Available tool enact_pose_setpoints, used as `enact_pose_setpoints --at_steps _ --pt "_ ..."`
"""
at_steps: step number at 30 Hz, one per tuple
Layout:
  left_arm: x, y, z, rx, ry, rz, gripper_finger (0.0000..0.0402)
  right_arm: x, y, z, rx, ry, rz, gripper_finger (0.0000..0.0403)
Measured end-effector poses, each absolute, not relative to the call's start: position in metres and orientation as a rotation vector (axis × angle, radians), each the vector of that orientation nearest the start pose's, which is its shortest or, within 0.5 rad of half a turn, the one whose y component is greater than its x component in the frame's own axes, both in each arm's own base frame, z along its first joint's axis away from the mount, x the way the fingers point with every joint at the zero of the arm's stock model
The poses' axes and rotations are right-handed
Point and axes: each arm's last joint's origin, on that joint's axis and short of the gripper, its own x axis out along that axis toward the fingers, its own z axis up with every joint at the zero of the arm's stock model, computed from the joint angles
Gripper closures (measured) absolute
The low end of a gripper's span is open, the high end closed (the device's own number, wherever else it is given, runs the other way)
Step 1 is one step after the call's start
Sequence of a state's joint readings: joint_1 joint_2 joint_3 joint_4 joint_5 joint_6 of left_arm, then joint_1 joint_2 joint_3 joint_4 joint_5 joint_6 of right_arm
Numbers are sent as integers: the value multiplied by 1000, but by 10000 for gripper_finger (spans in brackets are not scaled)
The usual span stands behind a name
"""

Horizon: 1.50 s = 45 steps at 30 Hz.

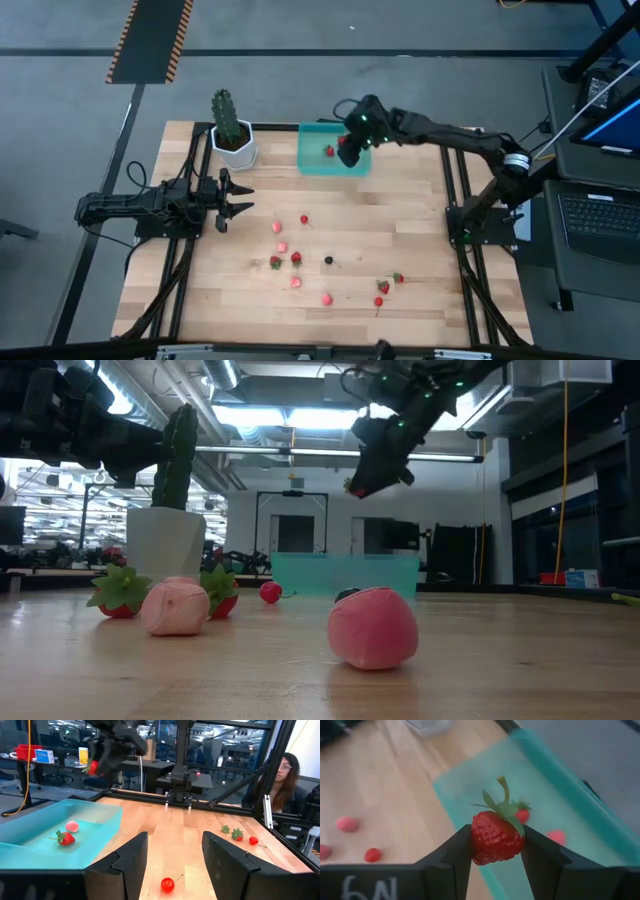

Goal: Pick and placing Produce into tupperware
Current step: Put the strawberry into the container

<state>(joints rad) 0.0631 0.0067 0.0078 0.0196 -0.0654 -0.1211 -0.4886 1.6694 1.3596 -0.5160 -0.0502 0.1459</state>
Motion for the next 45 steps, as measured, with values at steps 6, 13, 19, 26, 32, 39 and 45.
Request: enact_pose_setpoints --at_steps 6,13,19,26,32,39,45 --pt "97 8 168 -121 -29 127 221 333 -211 264 423 956 -533 252" --pt "97 8 168 -121 -29 127 221 353 -236 232 475 1073 -491 252" --pt "97 8 168 -121 -29 127 221 362 -244 214 481 1117 -428 252" --pt "97 8 168 -121 -29 127 221 362 -254 188 528 1173 -421 252" --pt "97 8 168 -121 -29 127 221 362 -259 176 557 1181 -400 252" --pt "97 8 168 -121 -29 127 221 366 -261 166 511 1175 -303 252" --pt "97 8 168 -121 -29 127 221 366 -265 164 496 1163 -300 252"
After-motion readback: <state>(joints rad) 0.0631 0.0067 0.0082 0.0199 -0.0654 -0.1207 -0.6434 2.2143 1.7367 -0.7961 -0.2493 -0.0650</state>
